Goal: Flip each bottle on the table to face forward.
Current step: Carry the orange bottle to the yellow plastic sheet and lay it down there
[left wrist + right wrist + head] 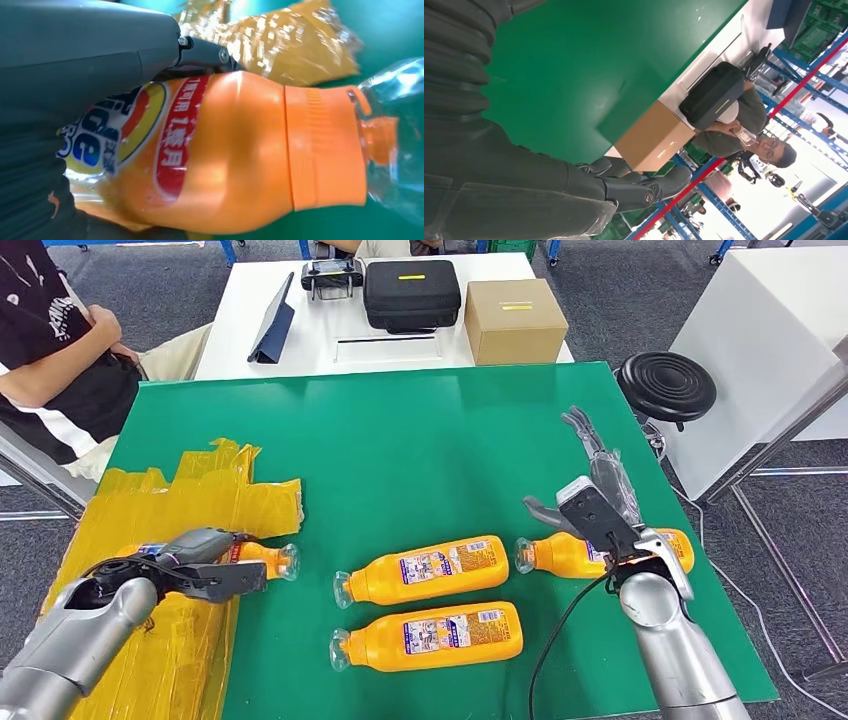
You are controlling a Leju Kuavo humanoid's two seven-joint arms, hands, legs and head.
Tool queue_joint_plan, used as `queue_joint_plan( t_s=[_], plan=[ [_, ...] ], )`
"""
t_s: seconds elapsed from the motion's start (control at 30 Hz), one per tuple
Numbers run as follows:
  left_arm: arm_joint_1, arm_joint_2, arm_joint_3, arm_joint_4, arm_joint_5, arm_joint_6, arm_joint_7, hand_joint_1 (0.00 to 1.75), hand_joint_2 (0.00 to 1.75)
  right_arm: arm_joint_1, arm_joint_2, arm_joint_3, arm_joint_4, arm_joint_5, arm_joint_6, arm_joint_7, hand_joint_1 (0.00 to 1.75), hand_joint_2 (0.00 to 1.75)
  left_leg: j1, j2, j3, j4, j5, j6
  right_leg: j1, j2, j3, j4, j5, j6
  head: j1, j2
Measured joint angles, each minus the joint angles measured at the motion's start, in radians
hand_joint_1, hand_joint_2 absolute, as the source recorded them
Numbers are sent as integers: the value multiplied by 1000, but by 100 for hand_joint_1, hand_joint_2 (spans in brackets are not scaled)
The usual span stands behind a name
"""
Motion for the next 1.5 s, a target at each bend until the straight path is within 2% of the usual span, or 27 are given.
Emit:
queue_joint_plan(
  t_s=[0.4,1.23,1.5],
  plan=[
    [-10,1,-48,3,0,-7,-10,0,175,-17,0,4,46,-10,0,0,0,175,0,0,0,0,0,0,0,0,0,0,0,0,0,0],
    [-21,8,-68,-12,3,3,26,0,175,-3,0,4,56,-33,-7,-3,0,175,0,0,0,0,0,0,0,0,0,0,0,0,0,0],
    [-66,59,-73,-84,2,-85,35,0,175,8,0,-6,56,-57,3,-6,0,175,0,0,0,0,0,0,0,0,0,0,0,0,0,0]
  ],
)
